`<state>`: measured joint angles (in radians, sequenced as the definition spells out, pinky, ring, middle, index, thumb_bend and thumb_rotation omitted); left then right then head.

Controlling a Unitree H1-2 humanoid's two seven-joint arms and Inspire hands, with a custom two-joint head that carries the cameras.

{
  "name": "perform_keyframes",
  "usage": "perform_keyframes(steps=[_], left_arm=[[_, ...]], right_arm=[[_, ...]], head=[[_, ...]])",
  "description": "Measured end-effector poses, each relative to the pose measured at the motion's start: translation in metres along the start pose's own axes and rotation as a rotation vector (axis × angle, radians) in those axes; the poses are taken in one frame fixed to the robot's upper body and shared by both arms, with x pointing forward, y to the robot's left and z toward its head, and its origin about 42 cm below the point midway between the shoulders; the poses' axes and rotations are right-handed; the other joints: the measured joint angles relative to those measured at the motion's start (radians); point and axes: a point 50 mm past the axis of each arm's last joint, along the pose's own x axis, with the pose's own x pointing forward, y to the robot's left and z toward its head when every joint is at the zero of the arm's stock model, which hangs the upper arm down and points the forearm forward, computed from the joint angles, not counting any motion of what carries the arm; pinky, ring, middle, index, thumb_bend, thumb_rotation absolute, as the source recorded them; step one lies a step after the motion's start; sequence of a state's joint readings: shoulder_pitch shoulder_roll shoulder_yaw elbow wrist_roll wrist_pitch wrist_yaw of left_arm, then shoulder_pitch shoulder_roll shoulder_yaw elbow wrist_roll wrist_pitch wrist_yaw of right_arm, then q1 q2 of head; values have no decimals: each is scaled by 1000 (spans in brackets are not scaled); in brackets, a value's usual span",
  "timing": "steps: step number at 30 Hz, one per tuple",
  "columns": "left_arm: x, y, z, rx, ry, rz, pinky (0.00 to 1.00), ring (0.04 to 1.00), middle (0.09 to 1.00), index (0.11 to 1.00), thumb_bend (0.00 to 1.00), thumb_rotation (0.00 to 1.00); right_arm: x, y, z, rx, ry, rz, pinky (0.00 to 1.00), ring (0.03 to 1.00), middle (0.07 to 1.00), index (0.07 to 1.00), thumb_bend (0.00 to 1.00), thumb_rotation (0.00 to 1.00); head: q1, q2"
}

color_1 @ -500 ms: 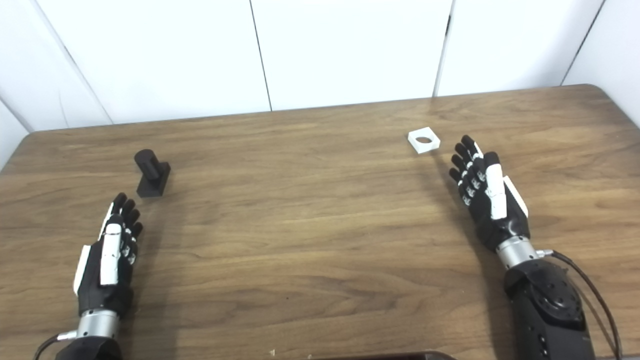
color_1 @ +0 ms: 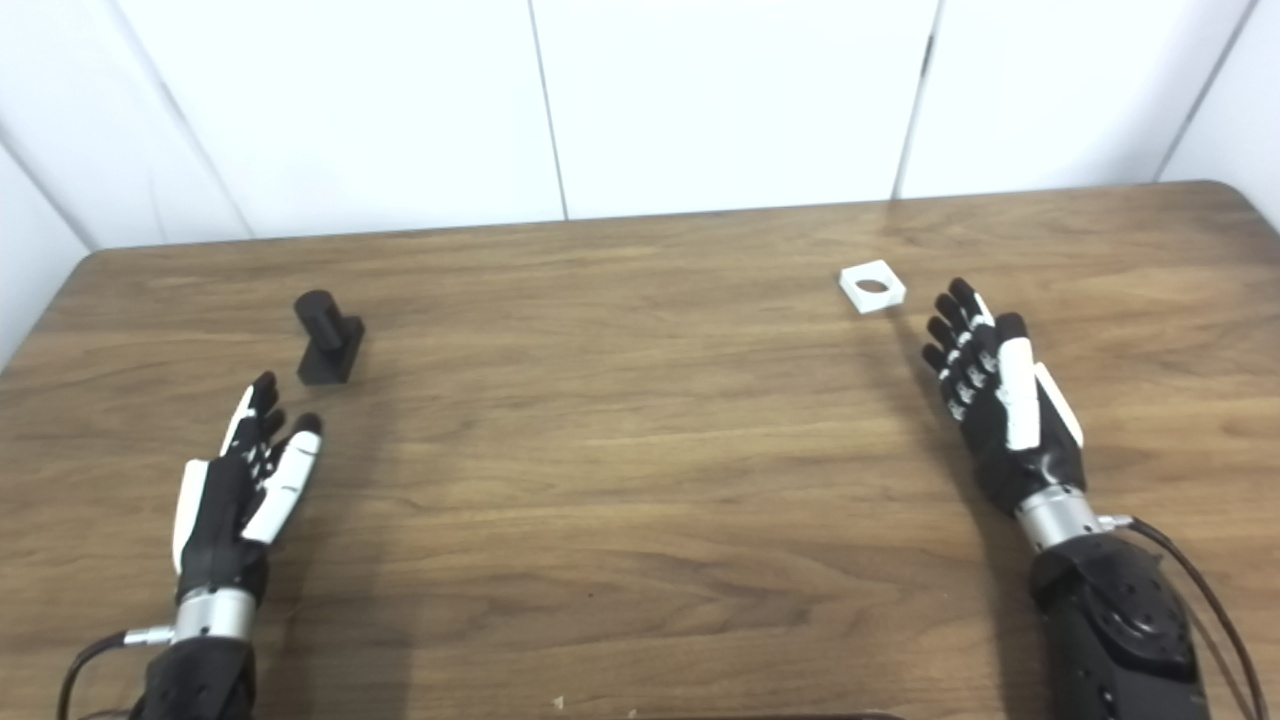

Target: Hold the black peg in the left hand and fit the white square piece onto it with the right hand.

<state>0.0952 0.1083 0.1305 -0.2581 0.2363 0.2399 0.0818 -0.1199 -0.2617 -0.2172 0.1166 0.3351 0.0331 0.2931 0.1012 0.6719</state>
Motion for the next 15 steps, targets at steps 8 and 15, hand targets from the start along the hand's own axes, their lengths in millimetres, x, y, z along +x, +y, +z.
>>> perform_keyframes(steps=[8,15], left_arm=[[11,-1,25,229,-11,116,978,1000,995,941,666,456],[20,-3,40,397,-49,233,875,996,971,893,752,400]], right_arm=[[2,-1,0,-1,-4,4,1000,1000,1000,1000,638,1000],[2,0,0,-1,-5,4,1000,1000,1000,1000,639,1000]], head=[[-2,-2],[5,-5]])
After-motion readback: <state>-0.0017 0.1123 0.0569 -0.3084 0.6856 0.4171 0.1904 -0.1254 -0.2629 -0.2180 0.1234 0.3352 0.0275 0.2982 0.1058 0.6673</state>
